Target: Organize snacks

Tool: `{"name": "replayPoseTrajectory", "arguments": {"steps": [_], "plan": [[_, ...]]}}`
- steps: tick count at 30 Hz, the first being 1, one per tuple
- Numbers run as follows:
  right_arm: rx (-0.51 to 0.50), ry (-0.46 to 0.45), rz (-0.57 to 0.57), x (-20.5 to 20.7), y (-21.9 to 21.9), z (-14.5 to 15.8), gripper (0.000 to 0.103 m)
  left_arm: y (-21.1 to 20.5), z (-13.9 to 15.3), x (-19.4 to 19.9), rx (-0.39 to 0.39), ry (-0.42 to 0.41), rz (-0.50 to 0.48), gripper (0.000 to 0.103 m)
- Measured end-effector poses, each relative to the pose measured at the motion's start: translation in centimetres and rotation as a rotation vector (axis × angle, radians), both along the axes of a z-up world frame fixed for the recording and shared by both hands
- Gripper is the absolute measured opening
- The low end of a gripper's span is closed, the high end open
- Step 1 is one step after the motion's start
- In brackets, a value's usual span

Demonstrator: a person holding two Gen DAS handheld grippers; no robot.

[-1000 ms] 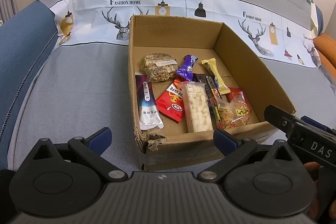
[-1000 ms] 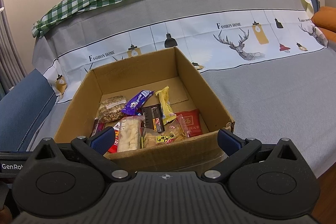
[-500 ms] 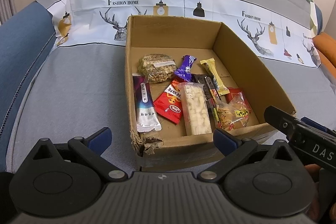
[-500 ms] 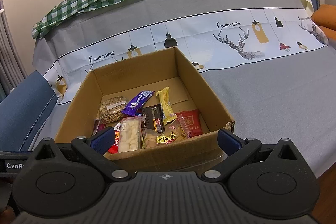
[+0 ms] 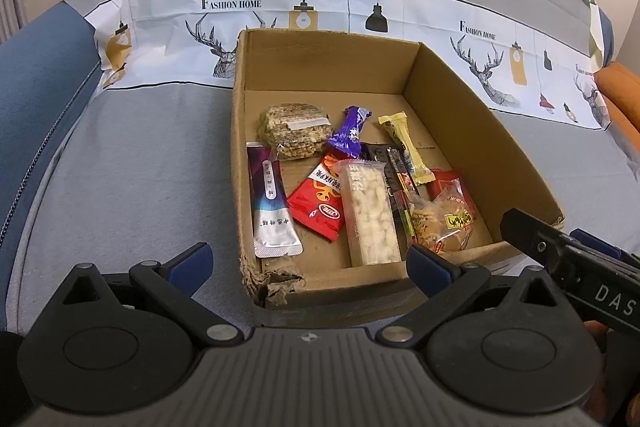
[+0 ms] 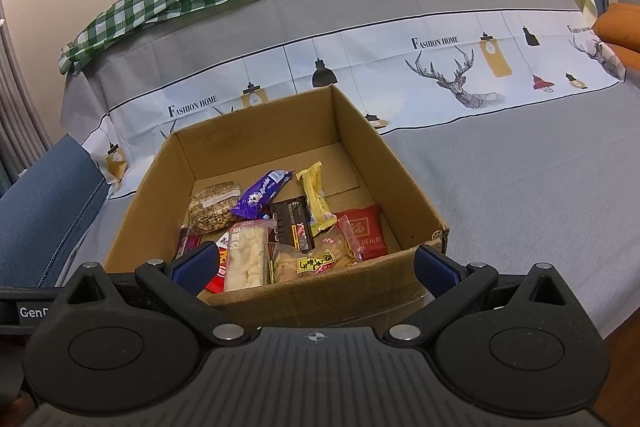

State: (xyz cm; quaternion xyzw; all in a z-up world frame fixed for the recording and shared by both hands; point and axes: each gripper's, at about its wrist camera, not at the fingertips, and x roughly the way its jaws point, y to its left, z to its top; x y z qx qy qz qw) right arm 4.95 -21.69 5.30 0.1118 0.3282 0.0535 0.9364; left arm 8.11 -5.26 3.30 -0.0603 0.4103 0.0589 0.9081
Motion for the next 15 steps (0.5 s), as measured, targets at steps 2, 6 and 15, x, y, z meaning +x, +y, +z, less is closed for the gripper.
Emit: {"name": "replayPoseTrajectory", "arguments": {"steps": [2,6,15], "plan": [[-0.001,0.0,0.0,0.0,0.01,0.01,0.102,-0.06,-0.03,0.07,-0.001,-0.001,-0.001,0.103],[0.002,0.001,-0.003,0.0,-0.03,0.01,0.102,-0.15,0.09,0.16,-0.001,-0.005,-0.006,0.103],[0.037,-0.007,-0.027,0.14,-0.88,0.02,0.102,-0.64,0.6,0.24,0.028,-0.064,-0.061,0.103]]}}
